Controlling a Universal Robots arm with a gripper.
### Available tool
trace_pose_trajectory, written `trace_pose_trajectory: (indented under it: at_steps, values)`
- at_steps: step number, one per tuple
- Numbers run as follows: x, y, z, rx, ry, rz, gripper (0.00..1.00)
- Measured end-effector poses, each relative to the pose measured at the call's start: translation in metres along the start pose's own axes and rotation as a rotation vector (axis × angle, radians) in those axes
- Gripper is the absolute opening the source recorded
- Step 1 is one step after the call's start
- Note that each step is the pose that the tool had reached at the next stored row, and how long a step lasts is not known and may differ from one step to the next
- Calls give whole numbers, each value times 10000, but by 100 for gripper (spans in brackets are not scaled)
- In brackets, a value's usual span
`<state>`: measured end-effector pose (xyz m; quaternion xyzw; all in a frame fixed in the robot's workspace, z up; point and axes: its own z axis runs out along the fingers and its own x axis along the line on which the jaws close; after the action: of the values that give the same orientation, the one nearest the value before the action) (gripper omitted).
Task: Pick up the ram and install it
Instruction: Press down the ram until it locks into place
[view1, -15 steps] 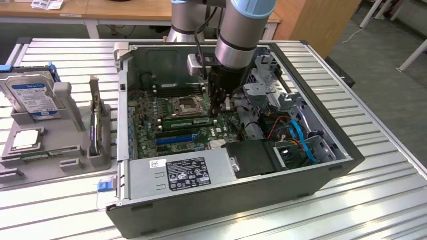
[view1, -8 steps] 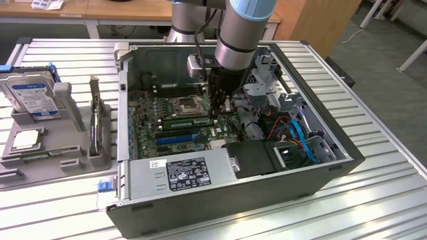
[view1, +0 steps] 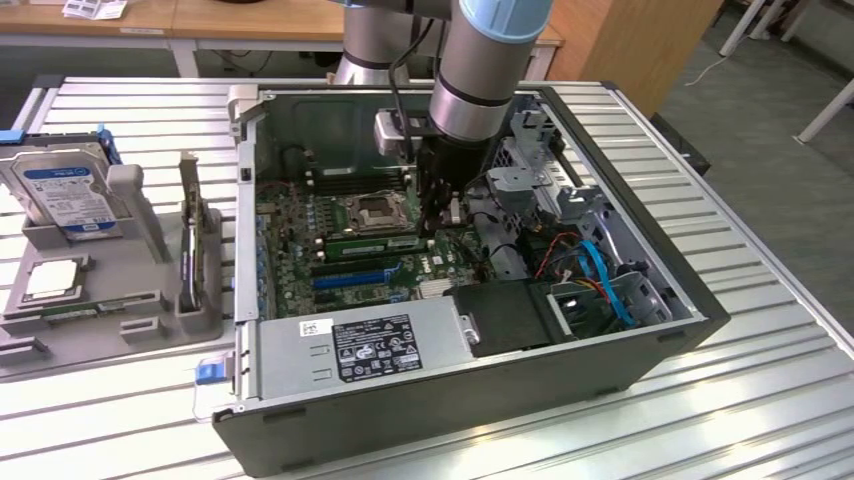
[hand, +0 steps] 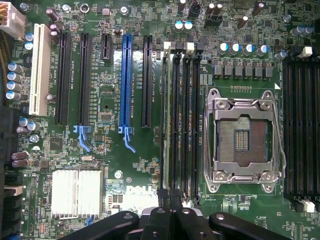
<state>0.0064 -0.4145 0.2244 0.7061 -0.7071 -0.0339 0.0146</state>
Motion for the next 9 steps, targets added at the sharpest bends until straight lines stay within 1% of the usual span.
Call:
trace_pose_trajectory:
  at_steps: [9]
  values:
    - [0, -1, 8, 0, 0, 0, 10]
